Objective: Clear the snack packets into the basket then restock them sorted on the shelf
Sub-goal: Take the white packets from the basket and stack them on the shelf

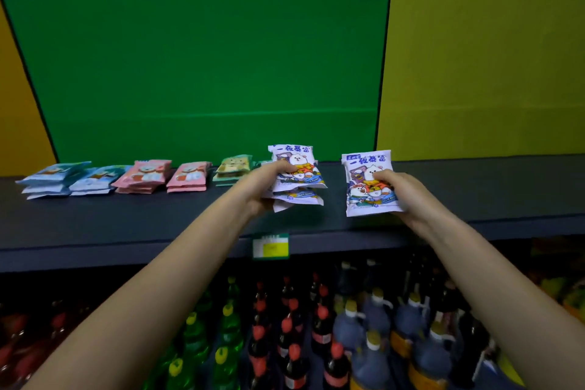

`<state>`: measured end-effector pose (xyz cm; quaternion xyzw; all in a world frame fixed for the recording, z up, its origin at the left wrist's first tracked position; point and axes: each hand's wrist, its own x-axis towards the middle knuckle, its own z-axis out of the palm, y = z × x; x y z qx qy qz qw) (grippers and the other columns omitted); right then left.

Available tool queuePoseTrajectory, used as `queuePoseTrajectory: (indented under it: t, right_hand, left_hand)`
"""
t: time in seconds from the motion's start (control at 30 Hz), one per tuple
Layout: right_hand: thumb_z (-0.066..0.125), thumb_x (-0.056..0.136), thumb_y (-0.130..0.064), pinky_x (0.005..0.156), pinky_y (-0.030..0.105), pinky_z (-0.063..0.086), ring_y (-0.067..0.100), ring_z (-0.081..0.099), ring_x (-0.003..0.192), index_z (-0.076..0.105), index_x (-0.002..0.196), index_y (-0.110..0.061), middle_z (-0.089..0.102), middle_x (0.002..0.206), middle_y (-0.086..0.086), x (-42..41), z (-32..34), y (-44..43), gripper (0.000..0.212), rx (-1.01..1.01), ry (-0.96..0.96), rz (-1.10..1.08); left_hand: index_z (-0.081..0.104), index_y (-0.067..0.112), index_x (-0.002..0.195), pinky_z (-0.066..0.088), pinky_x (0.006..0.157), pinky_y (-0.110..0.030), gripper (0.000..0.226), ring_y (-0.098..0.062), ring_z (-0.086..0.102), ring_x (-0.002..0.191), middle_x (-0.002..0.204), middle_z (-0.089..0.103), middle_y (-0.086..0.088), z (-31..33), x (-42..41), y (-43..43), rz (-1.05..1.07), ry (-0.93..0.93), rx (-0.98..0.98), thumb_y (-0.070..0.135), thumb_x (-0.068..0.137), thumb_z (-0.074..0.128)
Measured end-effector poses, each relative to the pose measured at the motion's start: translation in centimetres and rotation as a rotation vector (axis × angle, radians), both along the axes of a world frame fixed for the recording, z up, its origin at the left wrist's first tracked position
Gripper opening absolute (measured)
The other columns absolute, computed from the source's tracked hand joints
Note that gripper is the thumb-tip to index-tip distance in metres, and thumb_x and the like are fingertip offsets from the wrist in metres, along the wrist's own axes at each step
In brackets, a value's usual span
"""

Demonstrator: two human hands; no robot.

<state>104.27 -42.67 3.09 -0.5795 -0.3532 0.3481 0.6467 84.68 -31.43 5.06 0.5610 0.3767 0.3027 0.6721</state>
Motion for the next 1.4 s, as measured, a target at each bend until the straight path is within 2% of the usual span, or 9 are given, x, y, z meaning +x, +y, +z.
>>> queuePoseTrajectory:
  t: [0.1, 0.2, 0.33, 0.53, 0.67, 0.77, 0.83, 1.13, 1.4]
  right_hand:
    - [0.053, 0.091, -0.017, 0.047, 0.017, 0.051, 0.009, 0.065, 0.045, 0.057, 0.097, -0.004, 0.069, 0.052, -0.002, 4.3, 0.8, 4.5, 0.014, -0.015, -0.001, -0.006]
    - [0.055, 0.091, -0.018, 0.060, 0.025, 0.050, 0.012, 0.063, 0.049, 0.059, 0.097, -0.003, 0.069, 0.056, 0.001, 7.8, 1.1, 8.7, 0.017, -0.061, -0.050, -0.019]
    - [0.054, 0.091, -0.017, 0.048, 0.019, 0.047, 0.009, 0.059, 0.041, 0.059, 0.088, -0.002, 0.064, 0.059, 0.003, 10.7, 0.1, 13.2, 0.016, -0.143, -0.138, -0.057]
    - [0.056, 0.088, -0.030, 0.084, 0.035, 0.046, 0.031, 0.059, 0.104, 0.047, 0.121, -0.001, 0.060, 0.119, 0.017, 12.8, -1.6, 16.5, 0.046, -0.255, -0.349, -0.198]
    - [0.042, 0.092, -0.042, 0.087, 0.037, 0.040, 0.035, 0.048, 0.119, 0.048, 0.124, -0.003, 0.051, 0.130, 0.018, 12.9, -2.1, 16.2, 0.051, -0.541, -0.868, -0.266]
    - [0.035, 0.094, -0.045, 0.092, 0.040, 0.039, 0.034, 0.041, 0.124, 0.049, 0.127, -0.004, 0.046, 0.135, 0.016, 12.7, -2.1, 15.7, 0.055, -0.606, -1.069, -0.285]
    - [0.037, 0.095, -0.043, 0.094, 0.041, 0.037, 0.033, 0.040, 0.125, 0.046, 0.130, -0.005, 0.045, 0.136, 0.015, 12.3, -1.5, 15.4, 0.053, -0.542, -1.145, -0.322]
    - [0.043, 0.093, -0.032, 0.079, 0.036, 0.046, 0.030, 0.058, 0.104, 0.062, 0.109, -0.028, 0.065, 0.115, 0.001, 4.6, 2.8, 12.5, 0.025, -0.165, -1.269, -0.240]
    - [0.051, 0.088, -0.035, 0.083, 0.038, 0.050, 0.021, 0.063, 0.094, 0.066, 0.094, -0.029, 0.071, 0.097, -0.005, -10.6, 1.6, 12.2, 0.017, 0.004, -1.248, 0.017]
  left_hand:
    - [0.055, 0.015, 0.077, 0.050, 0.044, -0.017, 0.017, -0.010, 0.063, 0.043, 0.052, 0.067, 0.002, 0.3, 4.7, 4.1, -0.003, 0.060, 0.029, 0.021, 0.091, 0.050]
    - [0.057, 0.012, 0.085, 0.054, 0.054, -0.024, 0.012, -0.014, 0.064, 0.053, 0.072, 0.068, -0.005, 0.3, 8.8, 7.7, 0.004, 0.090, 0.044, 0.021, 0.091, 0.051]
    - [0.053, 0.012, 0.080, 0.053, 0.047, -0.025, 0.013, -0.014, 0.061, 0.048, 0.074, 0.061, -0.007, -0.1, 13.1, 10.6, 0.052, 0.128, 0.049, 0.018, 0.091, 0.051]
    - [0.052, 0.005, 0.096, 0.048, 0.034, -0.021, 0.014, -0.014, 0.057, 0.044, 0.073, 0.056, -0.007, -2.2, 16.2, 12.5, 0.152, 0.225, 0.091, 0.015, 0.089, 0.056]
    - [0.058, 0.003, 0.084, 0.051, 0.073, -0.034, 0.018, -0.030, 0.059, 0.082, 0.095, 0.059, -0.020, -3.1, 16.9, 13.2, 0.214, 0.485, 0.373, 0.020, 0.087, 0.053]
    - [0.049, -0.004, 0.118, 0.040, 0.095, -0.038, 0.038, -0.035, 0.047, 0.118, 0.128, 0.048, -0.023, -2.9, 16.8, 12.4, 0.269, 0.800, 0.737, 0.022, 0.091, 0.046]
    - [0.040, -0.002, 0.124, 0.038, 0.097, -0.041, 0.039, -0.033, 0.040, 0.123, 0.132, 0.042, -0.019, -2.3, 16.3, 11.5, 0.307, 0.861, 0.936, 0.019, 0.091, 0.047]
    - [0.063, 0.018, 0.104, 0.044, 0.072, -0.034, 0.024, -0.029, 0.060, 0.100, 0.109, 0.067, -0.004, -0.7, 3.3, 9.5, 0.350, 0.948, 1.307, 0.027, 0.091, 0.044]
    - [0.065, 0.023, 0.098, 0.045, 0.070, -0.034, 0.019, -0.030, 0.062, 0.093, 0.099, 0.070, -0.004, -3.2, -17.8, 8.2, 0.535, 1.029, 1.177, 0.030, 0.090, 0.049]
